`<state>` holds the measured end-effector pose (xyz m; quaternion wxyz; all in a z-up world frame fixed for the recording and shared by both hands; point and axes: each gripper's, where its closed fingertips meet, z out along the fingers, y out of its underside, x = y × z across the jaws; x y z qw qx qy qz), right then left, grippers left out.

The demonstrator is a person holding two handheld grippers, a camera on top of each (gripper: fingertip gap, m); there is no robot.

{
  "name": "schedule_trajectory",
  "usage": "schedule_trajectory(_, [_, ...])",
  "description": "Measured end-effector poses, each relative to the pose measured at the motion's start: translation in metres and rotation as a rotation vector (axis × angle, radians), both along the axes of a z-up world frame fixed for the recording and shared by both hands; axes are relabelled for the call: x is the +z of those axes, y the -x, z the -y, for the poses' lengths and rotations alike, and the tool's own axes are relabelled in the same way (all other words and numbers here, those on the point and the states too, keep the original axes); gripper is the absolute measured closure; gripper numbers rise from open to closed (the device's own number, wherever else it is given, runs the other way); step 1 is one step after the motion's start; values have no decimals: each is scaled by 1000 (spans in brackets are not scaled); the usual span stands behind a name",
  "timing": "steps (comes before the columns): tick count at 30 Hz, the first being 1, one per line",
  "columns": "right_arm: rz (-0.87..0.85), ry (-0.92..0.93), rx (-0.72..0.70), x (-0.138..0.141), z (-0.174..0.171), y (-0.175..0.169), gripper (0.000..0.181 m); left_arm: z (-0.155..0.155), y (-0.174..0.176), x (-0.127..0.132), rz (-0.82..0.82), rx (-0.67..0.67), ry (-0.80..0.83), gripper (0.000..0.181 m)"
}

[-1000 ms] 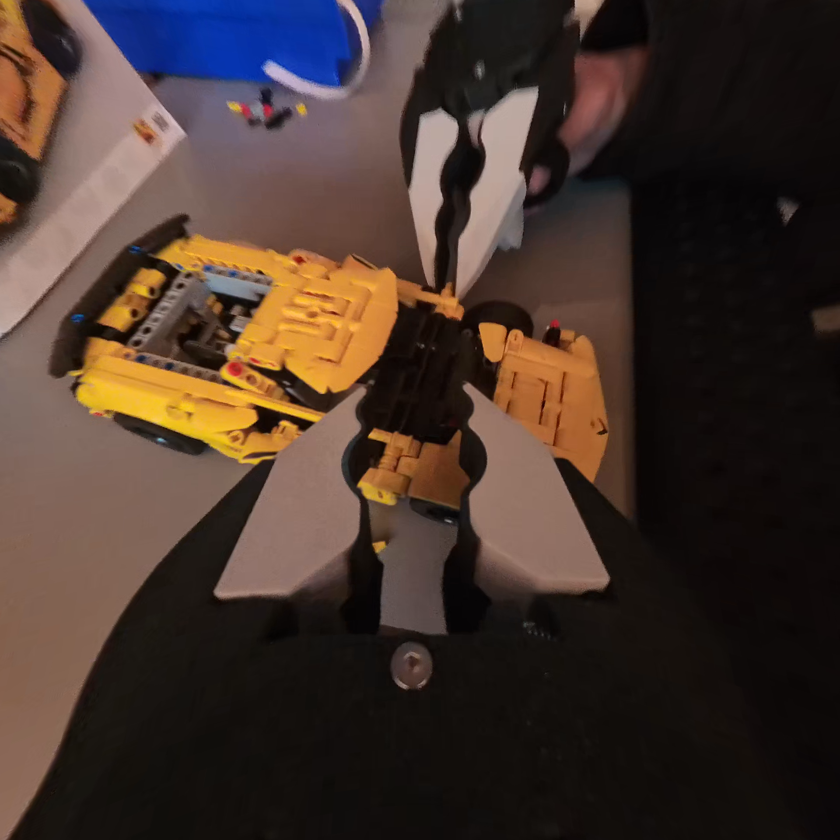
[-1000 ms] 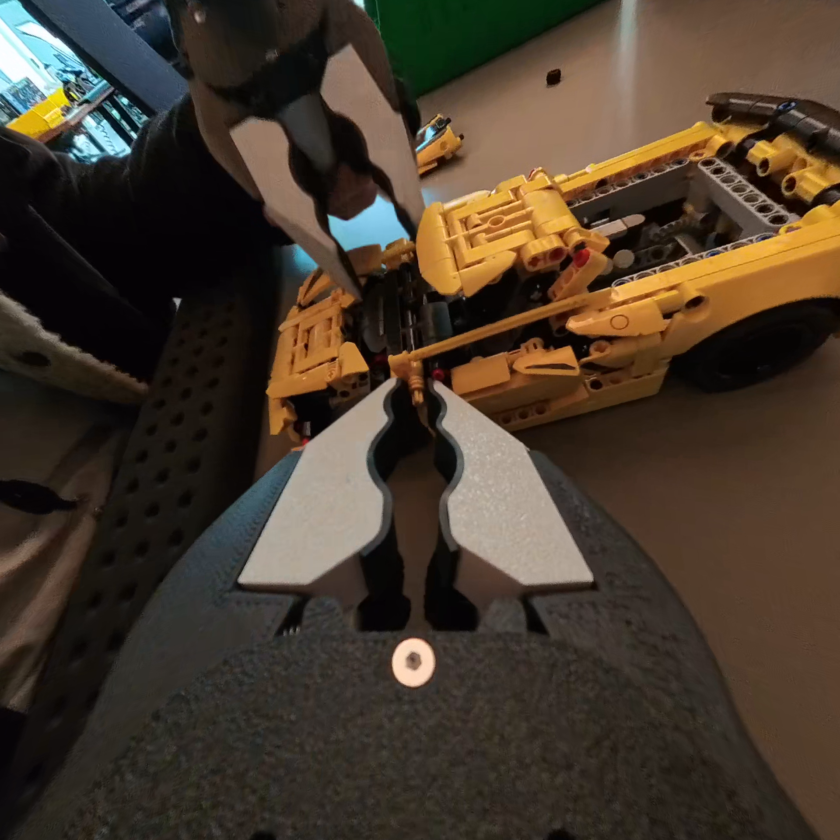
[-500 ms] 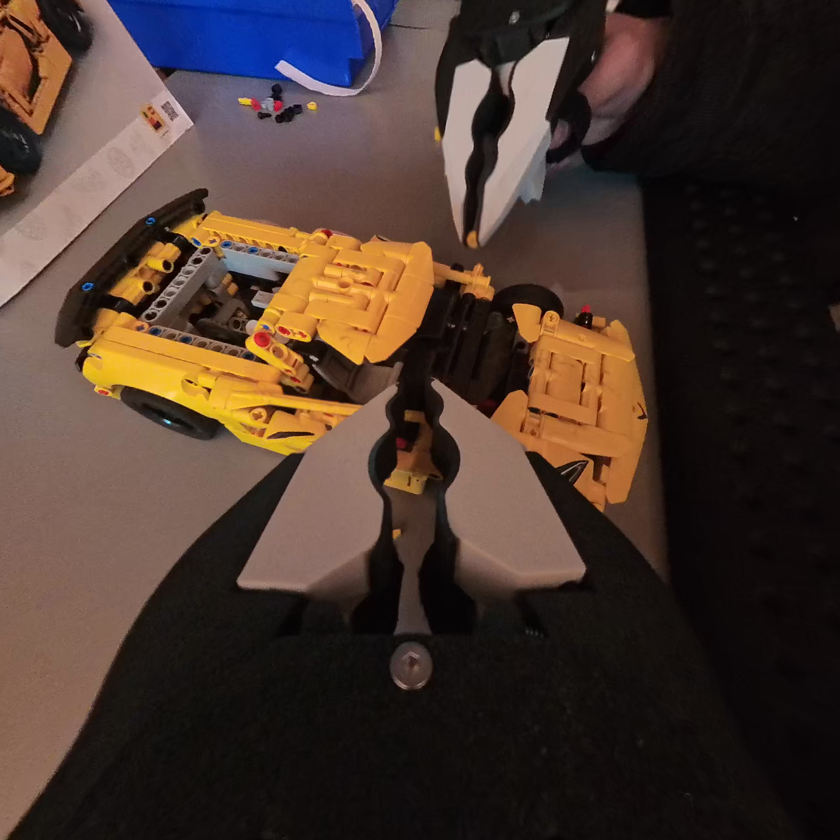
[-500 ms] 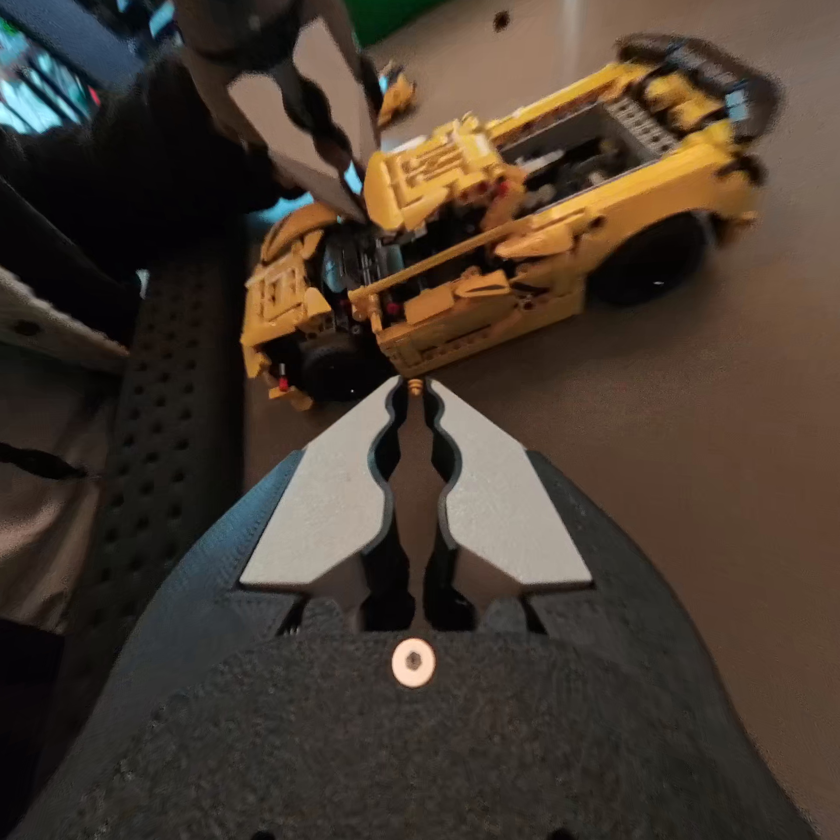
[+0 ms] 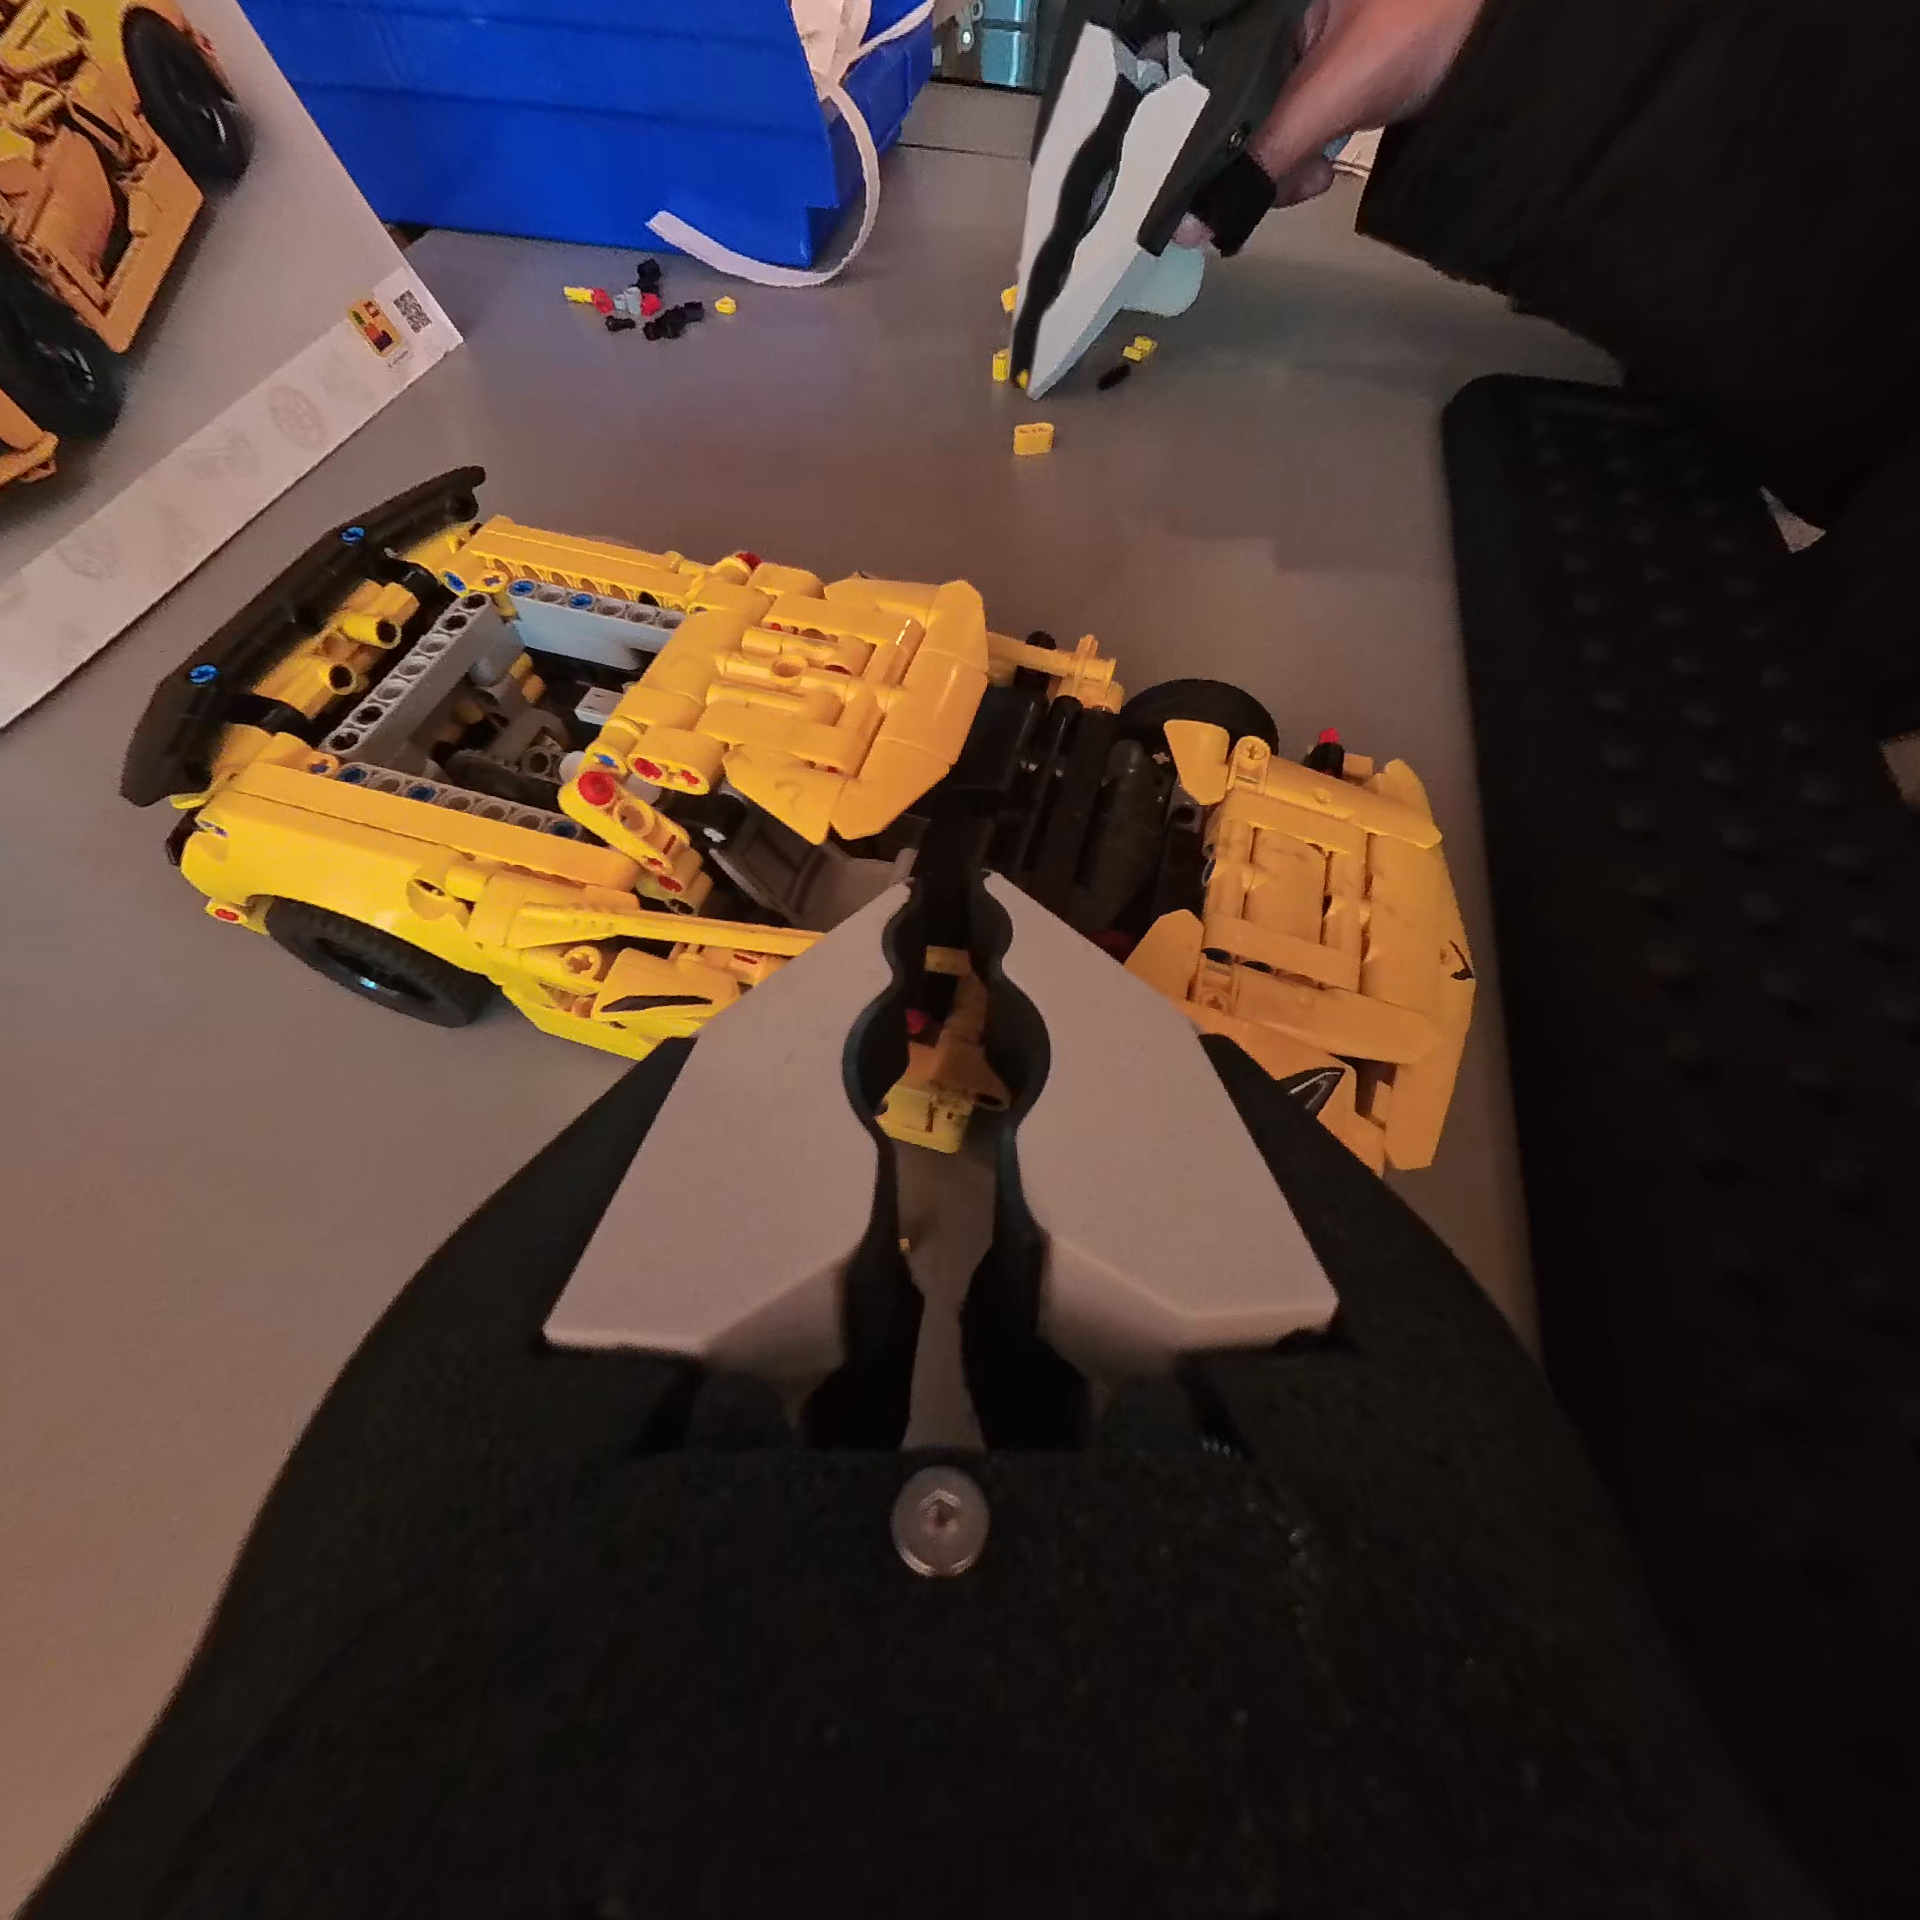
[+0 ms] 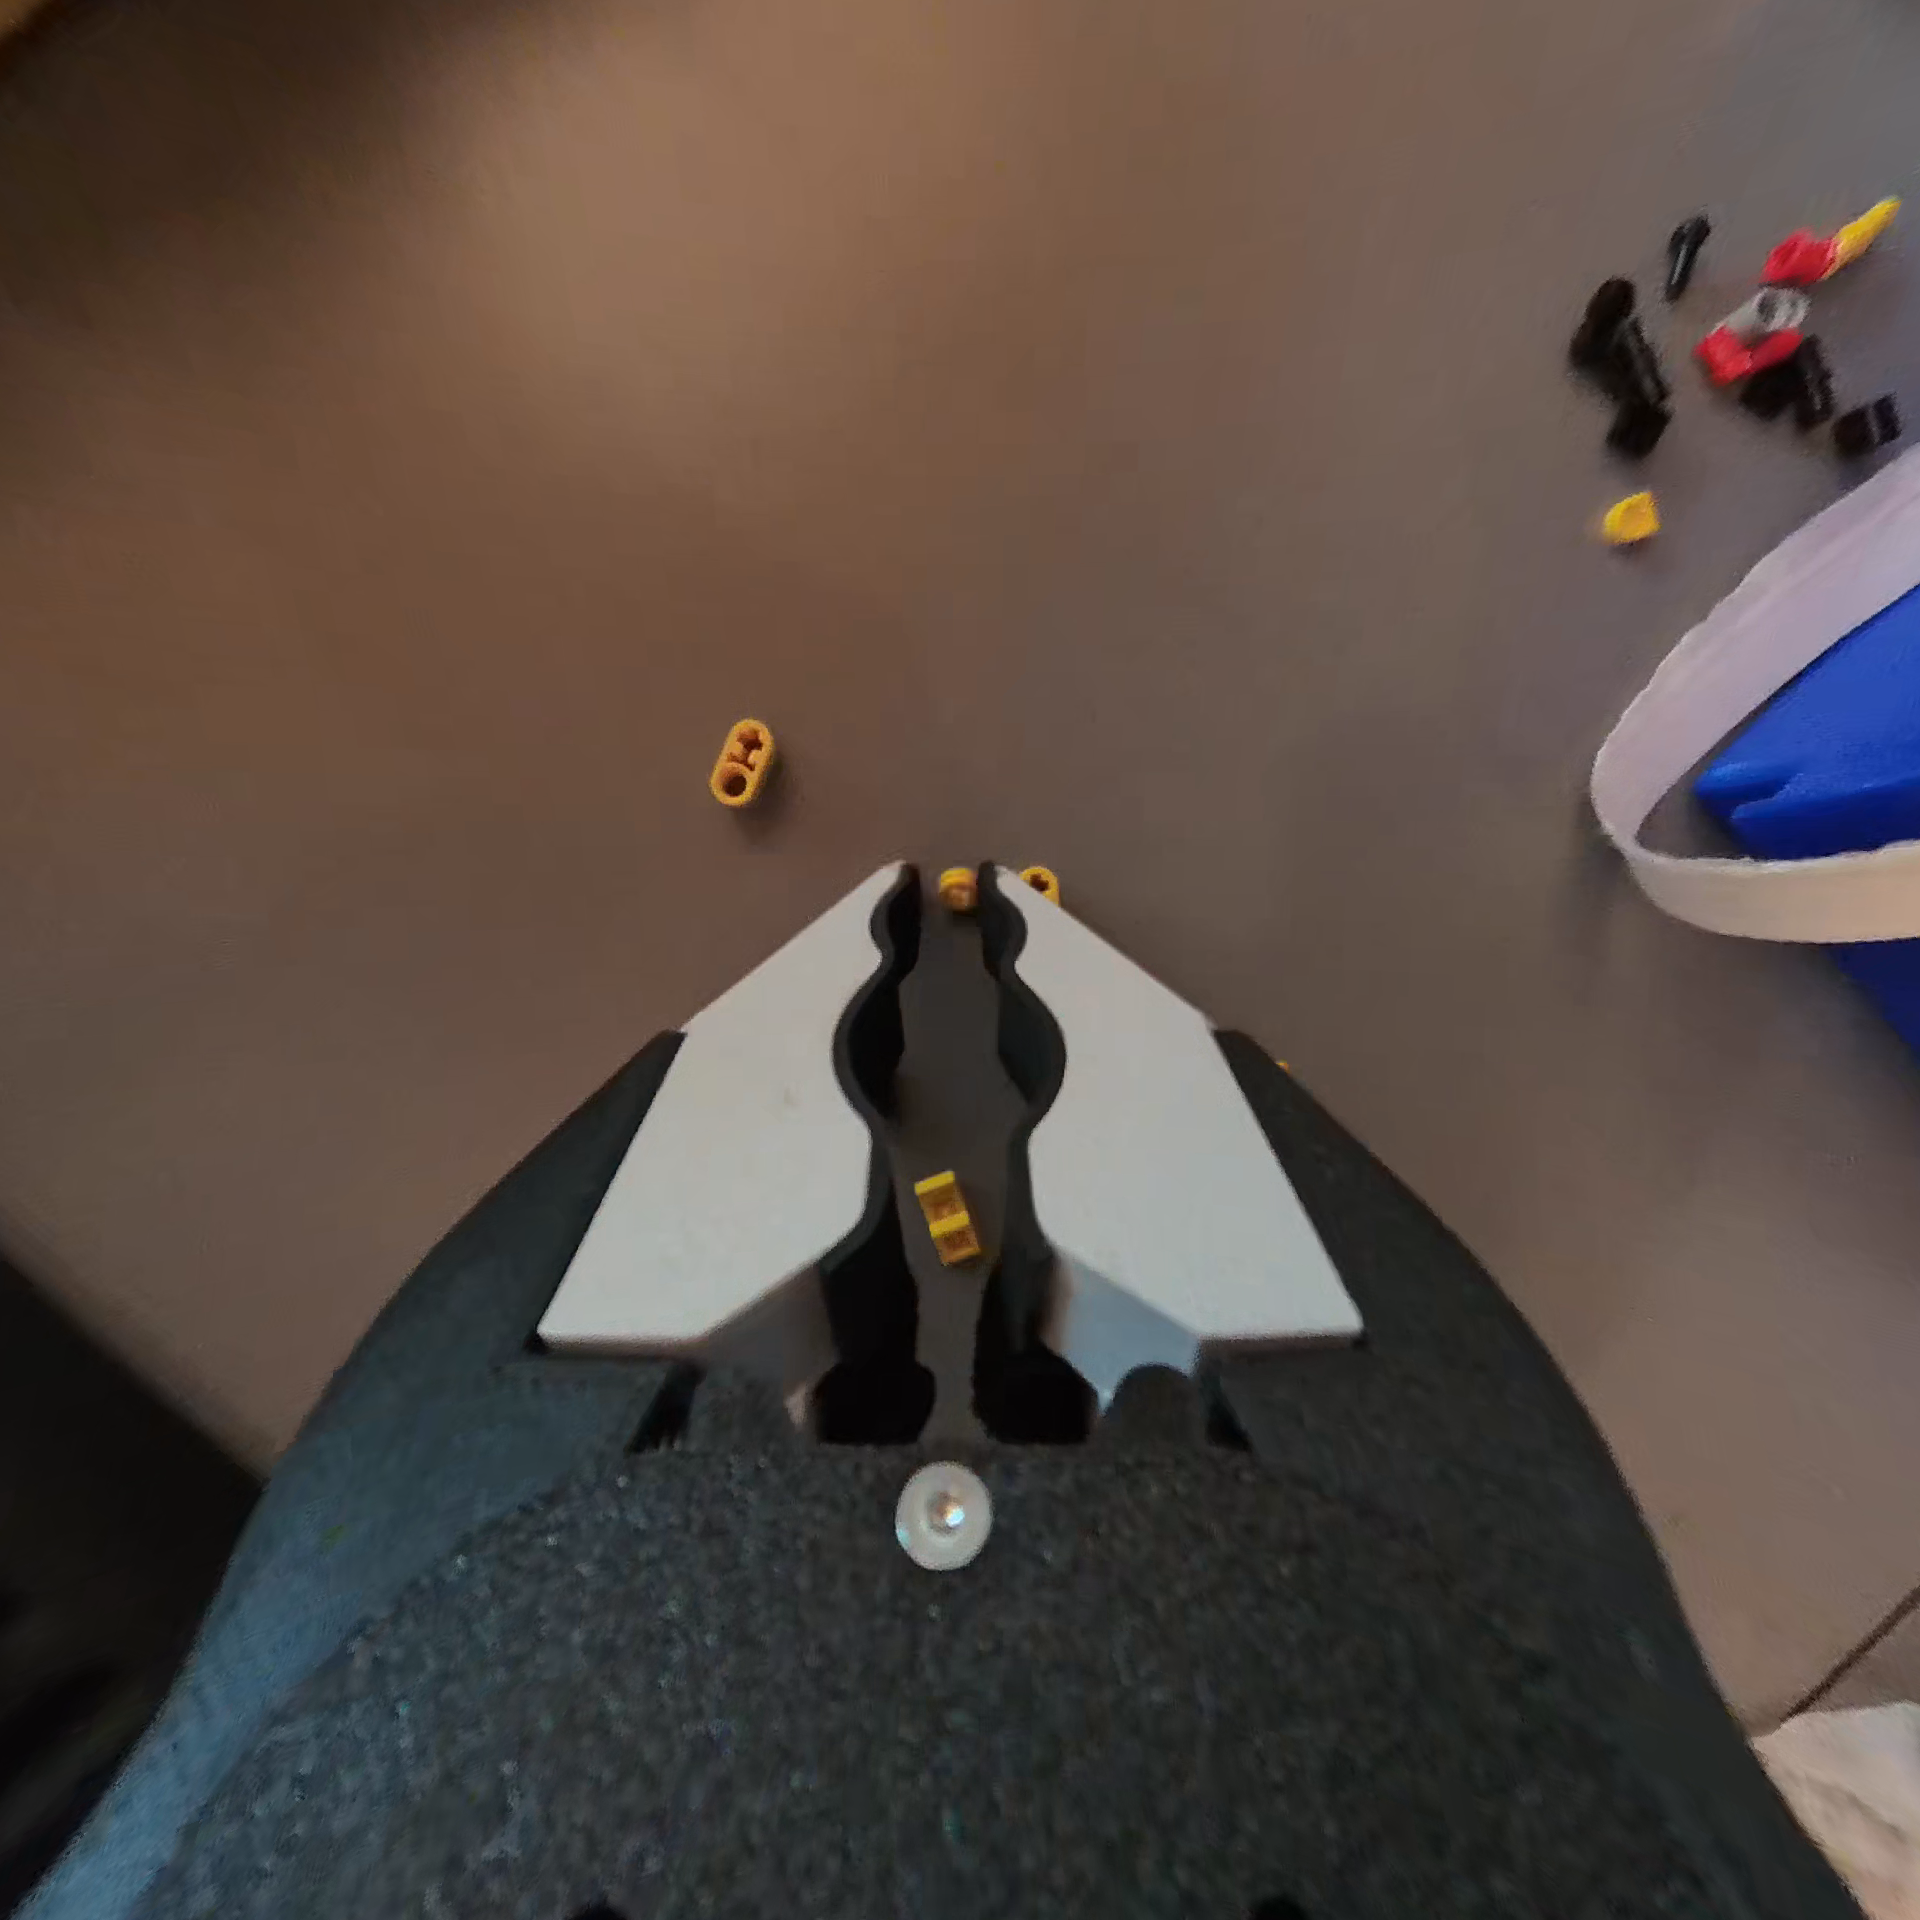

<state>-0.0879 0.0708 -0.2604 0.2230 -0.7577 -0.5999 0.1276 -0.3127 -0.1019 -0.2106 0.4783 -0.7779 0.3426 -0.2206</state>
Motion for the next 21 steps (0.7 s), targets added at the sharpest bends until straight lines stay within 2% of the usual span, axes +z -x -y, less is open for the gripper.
schedule_trajectory(3, [10, 24, 17, 5, 7, -5, 157, 0, 0, 0, -5, 3, -2, 175])
schedule_trajectory(6, [-13, -51, 46, 44, 23, 2, 150, 0, 0, 0, 2, 4, 1, 175])
schedule_trajectory(9, [-200, -66, 211, 77, 67, 52, 153, 0, 0, 0, 2, 6, 4, 175])
schedule_trajectory(11, [-331, 39, 375, 75, 112, 96, 154, 0, 0, 0, 5, 7, 8, 175])
schedule_trajectory(13, [-373, 114, 468, 58, 138, 127, 155, 0, 0, 0, 10, 8, 11, 175])
schedule_trajectory(16, [-368, 121, 563, 37, 156, 149, 158, 1, 0, 0, 18, 9, 18, 175])
schedule_trajectory(21, [-446, -113, 561, 49, 150, 160, 163, 1, 0, 0, 14, 9, 20, 175])
